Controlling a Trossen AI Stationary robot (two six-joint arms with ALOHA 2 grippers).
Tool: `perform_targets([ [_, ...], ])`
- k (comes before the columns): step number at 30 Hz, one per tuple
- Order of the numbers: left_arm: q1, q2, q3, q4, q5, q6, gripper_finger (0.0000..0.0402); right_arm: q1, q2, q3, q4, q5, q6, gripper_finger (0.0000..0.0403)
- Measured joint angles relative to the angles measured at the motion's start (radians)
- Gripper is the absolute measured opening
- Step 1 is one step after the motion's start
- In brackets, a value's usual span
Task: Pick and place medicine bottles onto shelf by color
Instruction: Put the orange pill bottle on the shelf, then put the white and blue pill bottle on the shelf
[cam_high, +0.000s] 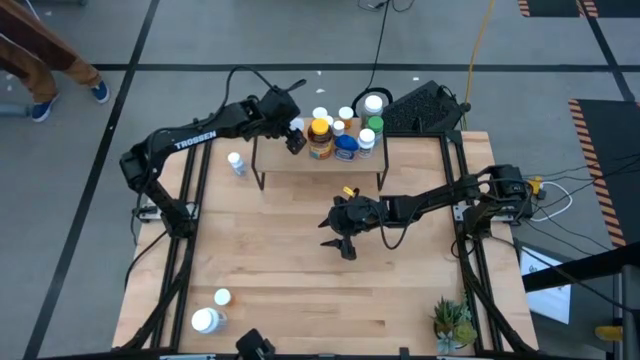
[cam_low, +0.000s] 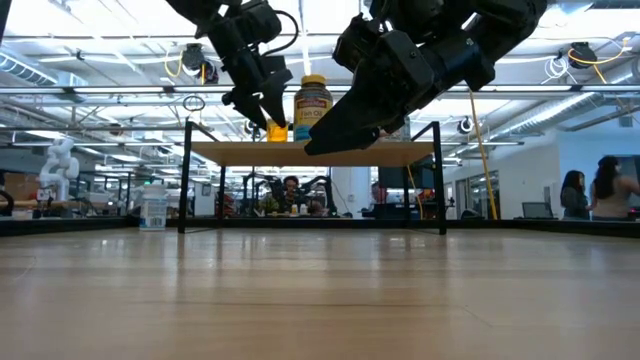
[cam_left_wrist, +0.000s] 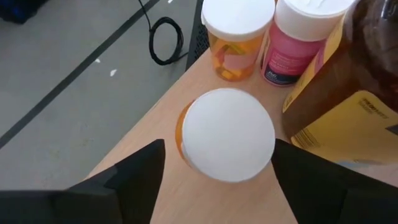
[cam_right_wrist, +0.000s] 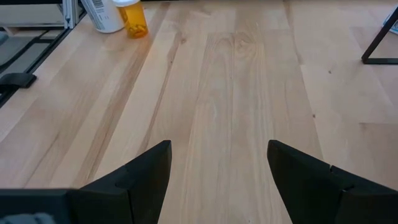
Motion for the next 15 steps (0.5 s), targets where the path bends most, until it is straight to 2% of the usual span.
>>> perform_targets([
  [8, 0.001, -0.035, -0.001, 0.006, 0.000, 0.006, 0.0316, 0.000, 0.000, 0.000, 0.000, 0.000, 0.000, 0.0258],
  [15, -0.013, -0.130, -0.001, -0.079, -0.002, 0.009, 0.0319, 0.000, 0.000, 0.000, -0.007, 0.000, 0.000, 0.0258],
])
